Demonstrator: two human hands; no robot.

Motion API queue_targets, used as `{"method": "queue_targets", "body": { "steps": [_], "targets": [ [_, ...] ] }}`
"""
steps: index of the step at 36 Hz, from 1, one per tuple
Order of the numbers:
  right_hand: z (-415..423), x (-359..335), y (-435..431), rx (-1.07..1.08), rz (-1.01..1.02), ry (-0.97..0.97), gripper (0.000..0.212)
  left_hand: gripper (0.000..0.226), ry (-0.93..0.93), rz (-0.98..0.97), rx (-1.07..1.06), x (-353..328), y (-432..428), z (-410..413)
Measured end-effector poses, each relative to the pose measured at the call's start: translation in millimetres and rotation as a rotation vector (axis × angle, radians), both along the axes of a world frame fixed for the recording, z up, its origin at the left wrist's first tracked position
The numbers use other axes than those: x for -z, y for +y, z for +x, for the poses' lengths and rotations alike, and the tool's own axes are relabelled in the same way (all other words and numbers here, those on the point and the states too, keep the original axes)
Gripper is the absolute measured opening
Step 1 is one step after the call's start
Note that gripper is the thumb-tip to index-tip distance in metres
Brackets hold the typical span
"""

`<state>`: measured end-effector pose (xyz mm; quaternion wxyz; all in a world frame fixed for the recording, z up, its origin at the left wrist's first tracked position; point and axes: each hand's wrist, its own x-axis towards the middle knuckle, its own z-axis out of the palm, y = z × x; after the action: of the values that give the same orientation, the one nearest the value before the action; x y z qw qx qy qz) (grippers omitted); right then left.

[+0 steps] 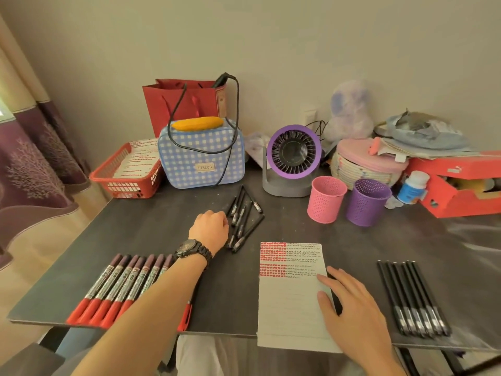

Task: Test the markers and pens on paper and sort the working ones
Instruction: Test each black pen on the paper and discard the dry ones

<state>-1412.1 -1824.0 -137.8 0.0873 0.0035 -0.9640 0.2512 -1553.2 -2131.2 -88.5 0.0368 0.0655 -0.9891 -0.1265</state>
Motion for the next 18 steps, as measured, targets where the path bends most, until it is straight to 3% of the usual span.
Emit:
{"method": "queue_targets", "body": {
  "steps": [11, 18],
  "targets": [
    [2, 3, 5, -0.034, -0.075, 0.03, 0.027, 0.013, -0.051, 0.064, -0.058, -7, -12, 3],
    [1, -1, 4, -0.053, -0.064, 0.024, 0.028, 0.013, 0.038, 0.328, -0.19, -1, -29, 5]
  ]
}}
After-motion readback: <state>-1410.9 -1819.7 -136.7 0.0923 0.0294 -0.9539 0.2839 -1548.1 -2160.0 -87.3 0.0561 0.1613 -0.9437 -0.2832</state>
